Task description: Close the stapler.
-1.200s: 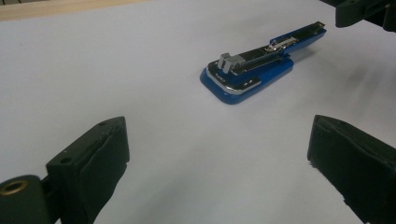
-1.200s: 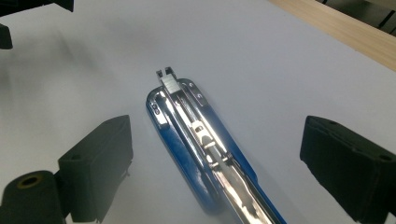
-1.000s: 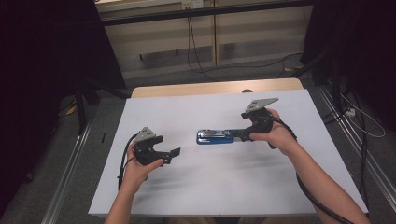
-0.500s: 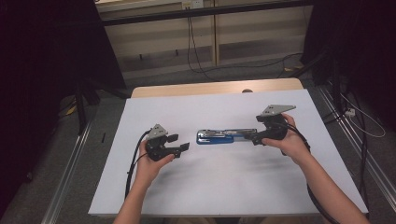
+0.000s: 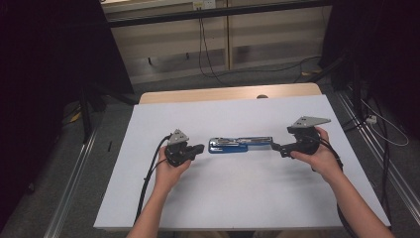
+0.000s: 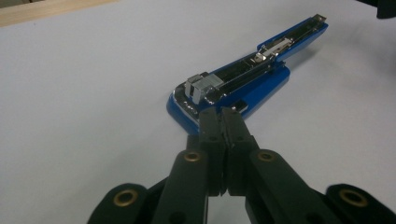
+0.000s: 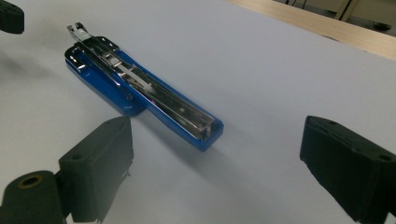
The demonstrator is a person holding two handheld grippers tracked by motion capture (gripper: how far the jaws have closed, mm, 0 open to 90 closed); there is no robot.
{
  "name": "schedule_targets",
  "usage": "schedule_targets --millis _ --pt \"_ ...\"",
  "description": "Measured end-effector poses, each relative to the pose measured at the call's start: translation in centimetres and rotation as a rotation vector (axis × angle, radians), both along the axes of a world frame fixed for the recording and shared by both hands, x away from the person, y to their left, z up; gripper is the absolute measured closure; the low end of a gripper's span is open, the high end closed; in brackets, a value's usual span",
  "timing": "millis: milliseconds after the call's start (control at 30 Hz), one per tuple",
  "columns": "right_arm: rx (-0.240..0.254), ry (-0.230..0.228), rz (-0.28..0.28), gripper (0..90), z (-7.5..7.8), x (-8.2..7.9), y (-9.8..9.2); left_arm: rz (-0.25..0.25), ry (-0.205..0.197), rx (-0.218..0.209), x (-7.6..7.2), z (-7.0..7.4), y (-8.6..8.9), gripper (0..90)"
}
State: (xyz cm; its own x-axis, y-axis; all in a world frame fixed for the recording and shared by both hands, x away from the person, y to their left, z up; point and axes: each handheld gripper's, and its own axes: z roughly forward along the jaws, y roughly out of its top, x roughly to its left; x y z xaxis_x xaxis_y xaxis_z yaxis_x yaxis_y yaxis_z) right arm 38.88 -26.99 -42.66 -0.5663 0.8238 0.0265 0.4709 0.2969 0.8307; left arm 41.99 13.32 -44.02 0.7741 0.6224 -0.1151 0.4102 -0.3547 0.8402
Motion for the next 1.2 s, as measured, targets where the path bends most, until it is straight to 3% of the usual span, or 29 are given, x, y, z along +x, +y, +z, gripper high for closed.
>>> schedule_targets --millis 533,767,1033,1100,1200 --pt "-0.008 0.004 -0.038 27.1 -1.5 -0.6 -1.2 -0.010 -0.004 0.037 1.2 -1.2 -2.0 90.0" --pt "-0.026 0.015 -0.022 48.2 -1.9 -0.3 -0.9 -0.019 -0.006 0.044 1.6 -1.7 -2.6 90.0" --pt "-0.047 0.031 0.003 83.1 -2.0 0.0 -0.5 -0.025 -0.009 0.049 1.7 -1.8 -3.1 90.0" --pt "-0.055 0.034 -0.001 89.4 -2.0 0.1 -0.4 -0.030 -0.008 0.053 1.7 -1.9 -3.2 90.0" --pt "-0.052 0.040 0.003 90.0 -2.2 0.3 -0.3 -0.033 -0.014 0.059 1.8 -1.9 -3.3 90.0"
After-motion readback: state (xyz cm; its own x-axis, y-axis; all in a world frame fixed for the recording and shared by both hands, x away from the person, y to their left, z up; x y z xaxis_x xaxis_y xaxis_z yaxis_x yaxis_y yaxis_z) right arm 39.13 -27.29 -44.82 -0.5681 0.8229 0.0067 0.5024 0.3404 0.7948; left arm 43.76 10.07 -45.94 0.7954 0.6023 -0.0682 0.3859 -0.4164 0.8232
